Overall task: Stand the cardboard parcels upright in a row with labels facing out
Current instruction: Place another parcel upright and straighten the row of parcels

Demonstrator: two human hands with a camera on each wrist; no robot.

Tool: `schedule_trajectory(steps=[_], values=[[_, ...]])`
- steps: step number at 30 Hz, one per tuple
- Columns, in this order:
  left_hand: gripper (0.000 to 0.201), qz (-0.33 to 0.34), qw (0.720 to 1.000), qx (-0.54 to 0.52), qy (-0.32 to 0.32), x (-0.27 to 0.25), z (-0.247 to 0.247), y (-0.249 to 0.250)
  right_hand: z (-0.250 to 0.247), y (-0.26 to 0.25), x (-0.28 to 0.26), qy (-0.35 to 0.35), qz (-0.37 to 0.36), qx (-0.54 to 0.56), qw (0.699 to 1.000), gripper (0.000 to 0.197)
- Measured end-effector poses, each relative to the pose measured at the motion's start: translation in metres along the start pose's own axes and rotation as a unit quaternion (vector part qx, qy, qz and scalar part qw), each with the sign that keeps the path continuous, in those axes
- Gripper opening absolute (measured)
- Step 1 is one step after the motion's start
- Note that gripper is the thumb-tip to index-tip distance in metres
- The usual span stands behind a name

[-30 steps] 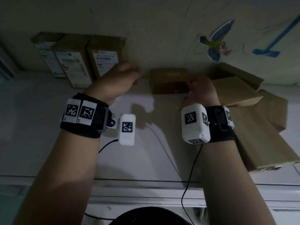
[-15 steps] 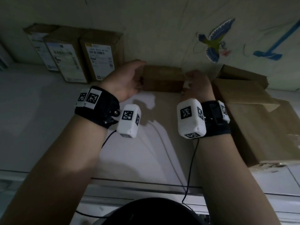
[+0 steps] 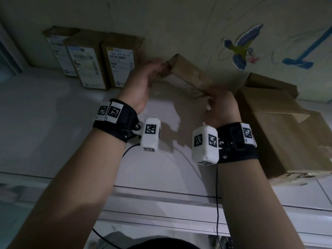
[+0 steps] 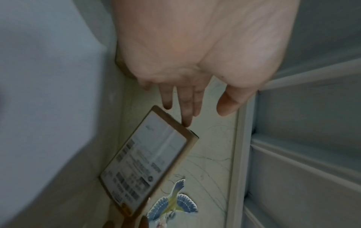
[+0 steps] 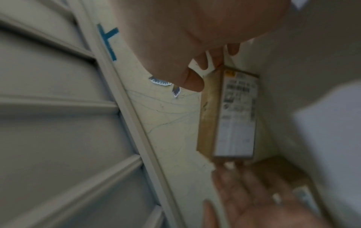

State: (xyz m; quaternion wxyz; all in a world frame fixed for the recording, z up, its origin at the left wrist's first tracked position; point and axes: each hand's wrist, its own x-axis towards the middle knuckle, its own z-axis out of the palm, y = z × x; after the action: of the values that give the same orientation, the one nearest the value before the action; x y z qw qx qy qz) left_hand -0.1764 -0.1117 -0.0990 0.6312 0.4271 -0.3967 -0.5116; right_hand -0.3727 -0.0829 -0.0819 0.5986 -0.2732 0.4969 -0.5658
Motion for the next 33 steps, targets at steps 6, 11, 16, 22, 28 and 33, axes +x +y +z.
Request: schedule_trajectory(steps=[6,11,16,22,28,33], values=[[0.026,0.091,0.994,-0.066,-0.018,0.001,-0.002,0.003,-0.006,0.014,0.016,0.009,-0.117,-0.015,0.993,0.062],[0.028,0.112,0.982,-0.144,-0.053,-0.004,-0.007,0.005,-0.002,0.016,0.015,-0.008,-0.144,0.041,0.989,0.071],[0.039,0.131,0.980,-0.143,-0.055,-0.004,-0.009,0.005,-0.003,0.017,0.012,-0.050,-0.149,0.090,0.983,0.069],[0.037,0.154,0.975,-0.150,-0.054,-0.002,-0.012,0.000,0.004,0.021,0.009,-0.067,-0.143,0.068,0.985,0.061],[0.050,0.162,0.982,-0.099,0.005,-0.003,0.000,-0.004,0.006,0.025,0.012,-0.073,-0.114,0.071,0.988,0.063],[0.084,0.092,0.991,0.019,-0.095,-0.012,0.009,-0.008,0.003,0.027,0.022,-0.075,-0.117,0.108,0.984,0.062]])
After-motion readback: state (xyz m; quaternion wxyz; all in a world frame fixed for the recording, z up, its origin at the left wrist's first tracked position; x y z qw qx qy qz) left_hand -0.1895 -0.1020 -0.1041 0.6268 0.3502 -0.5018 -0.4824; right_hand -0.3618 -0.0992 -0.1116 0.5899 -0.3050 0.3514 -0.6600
